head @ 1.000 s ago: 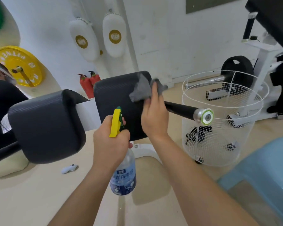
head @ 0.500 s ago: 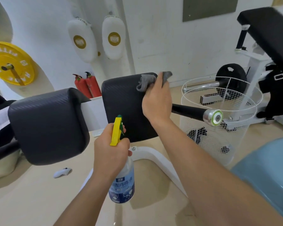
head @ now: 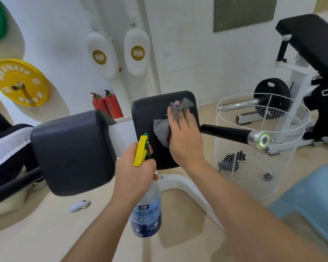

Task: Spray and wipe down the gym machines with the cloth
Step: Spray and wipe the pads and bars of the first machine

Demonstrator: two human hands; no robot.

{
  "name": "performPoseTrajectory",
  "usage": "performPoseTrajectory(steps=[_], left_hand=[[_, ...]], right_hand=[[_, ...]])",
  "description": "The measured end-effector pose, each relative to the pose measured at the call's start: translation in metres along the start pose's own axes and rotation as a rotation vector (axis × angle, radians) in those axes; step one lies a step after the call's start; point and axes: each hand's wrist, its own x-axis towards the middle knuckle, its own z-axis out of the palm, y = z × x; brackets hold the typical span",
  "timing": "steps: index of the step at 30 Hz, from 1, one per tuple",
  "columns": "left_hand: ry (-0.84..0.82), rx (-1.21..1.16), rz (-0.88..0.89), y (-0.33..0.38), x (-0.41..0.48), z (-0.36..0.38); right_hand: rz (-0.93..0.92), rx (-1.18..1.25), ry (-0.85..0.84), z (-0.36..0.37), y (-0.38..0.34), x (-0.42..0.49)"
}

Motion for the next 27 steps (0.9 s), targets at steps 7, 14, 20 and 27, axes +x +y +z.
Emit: performPoseTrajectory(steps=[7,14,20,27], left_hand=[[-0.033,-0.066,0.037,0.016,0.021,-0.006],[-0.177,-0.117,-0.046,0.039,0.039,0.004],[-0.203,-0.037,-0.179,0.088,0.045,0.022],[-0.245,0.080,-0.294,0.165,0.072,0.038]], right_hand=[[-0.199,-0.034,-0.062,0.020,-0.009,-0.044],[0.057,0.055,-0.164,-0.014,0.007,-0.121],[0.739,0.482,-0.114,-0.117,-0.034,-0.030],[1.021,0.629,-0.055,-0.207,-0.008,0.075]])
